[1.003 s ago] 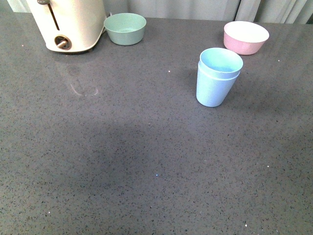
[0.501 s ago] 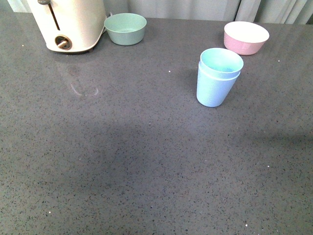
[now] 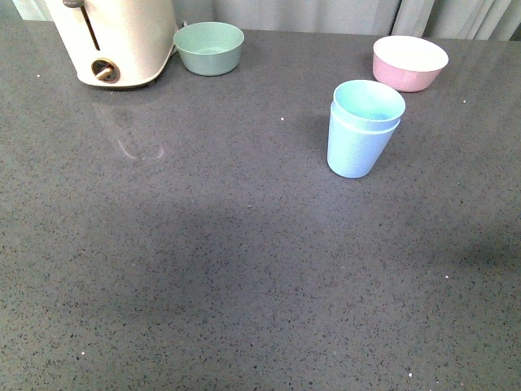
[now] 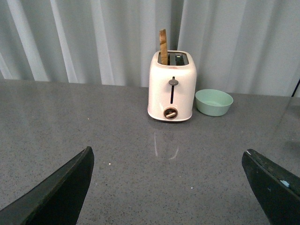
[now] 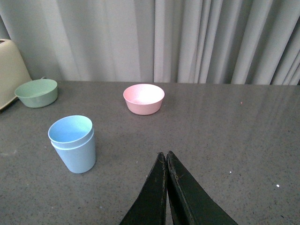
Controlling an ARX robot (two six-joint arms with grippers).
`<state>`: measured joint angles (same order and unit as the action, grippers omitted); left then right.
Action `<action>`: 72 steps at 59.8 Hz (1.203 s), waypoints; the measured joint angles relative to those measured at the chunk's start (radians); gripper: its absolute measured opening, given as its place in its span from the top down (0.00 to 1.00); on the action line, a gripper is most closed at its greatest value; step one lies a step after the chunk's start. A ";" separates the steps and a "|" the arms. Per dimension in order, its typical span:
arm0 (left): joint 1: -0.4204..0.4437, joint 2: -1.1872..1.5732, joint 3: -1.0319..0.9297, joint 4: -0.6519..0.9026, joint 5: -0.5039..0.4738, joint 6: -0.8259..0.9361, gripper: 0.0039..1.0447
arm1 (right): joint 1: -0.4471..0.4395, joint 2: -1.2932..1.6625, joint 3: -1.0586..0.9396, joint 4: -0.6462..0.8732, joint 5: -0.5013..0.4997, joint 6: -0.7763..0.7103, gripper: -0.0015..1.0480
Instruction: Stack blue cups with both arms
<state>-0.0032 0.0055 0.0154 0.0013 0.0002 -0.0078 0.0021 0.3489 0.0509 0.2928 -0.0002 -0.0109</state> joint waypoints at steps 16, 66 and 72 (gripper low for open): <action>0.000 0.000 0.000 0.000 0.000 0.000 0.08 | 0.000 -0.079 -0.028 -0.027 0.000 0.000 0.98; 0.000 0.000 0.000 0.000 0.000 0.000 0.08 | 0.000 -0.343 -0.027 -0.291 0.000 0.000 0.98; 0.000 0.000 0.000 0.000 0.000 0.000 0.08 | 0.000 -0.343 -0.027 -0.291 0.000 0.000 0.84</action>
<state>-0.0032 0.0055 0.0154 0.0013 0.0002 -0.0074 0.0017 0.0063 0.0238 0.0013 -0.0002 -0.0105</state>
